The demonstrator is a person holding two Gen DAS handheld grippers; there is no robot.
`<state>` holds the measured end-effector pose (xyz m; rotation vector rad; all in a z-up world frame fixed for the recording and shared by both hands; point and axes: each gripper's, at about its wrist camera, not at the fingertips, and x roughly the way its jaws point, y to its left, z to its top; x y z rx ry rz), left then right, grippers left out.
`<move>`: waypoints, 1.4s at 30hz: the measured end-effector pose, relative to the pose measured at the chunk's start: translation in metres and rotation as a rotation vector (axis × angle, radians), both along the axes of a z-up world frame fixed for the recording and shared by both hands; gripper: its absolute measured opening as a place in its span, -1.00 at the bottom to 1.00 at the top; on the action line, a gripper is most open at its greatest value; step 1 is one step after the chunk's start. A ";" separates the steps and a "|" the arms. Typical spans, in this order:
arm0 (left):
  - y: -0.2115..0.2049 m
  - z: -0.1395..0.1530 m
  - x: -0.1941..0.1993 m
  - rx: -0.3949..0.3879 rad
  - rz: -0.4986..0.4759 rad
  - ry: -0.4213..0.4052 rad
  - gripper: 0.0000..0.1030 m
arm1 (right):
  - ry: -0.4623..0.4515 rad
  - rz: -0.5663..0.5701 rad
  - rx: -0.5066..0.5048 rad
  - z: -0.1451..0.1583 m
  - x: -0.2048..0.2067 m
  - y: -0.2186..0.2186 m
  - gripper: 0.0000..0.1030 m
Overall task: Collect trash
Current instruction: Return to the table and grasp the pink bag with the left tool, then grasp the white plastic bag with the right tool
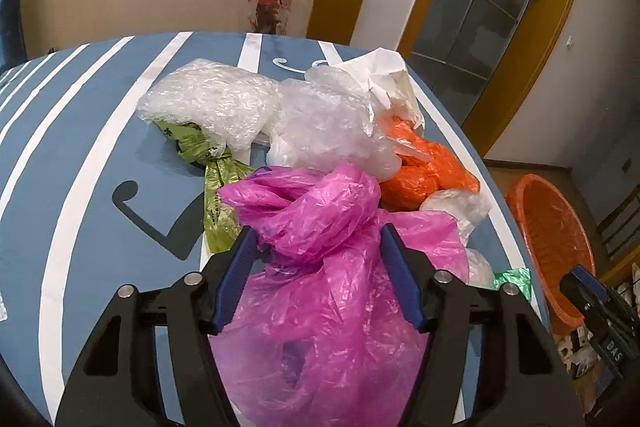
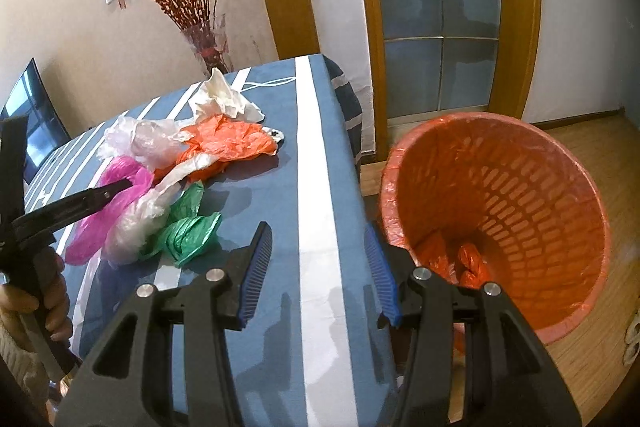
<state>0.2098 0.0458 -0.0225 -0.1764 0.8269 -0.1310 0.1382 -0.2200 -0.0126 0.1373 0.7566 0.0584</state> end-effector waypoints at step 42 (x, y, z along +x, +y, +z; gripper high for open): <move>0.112 0.035 -0.068 0.011 0.163 -0.183 -0.78 | 0.014 0.262 0.006 0.006 0.034 0.134 -0.20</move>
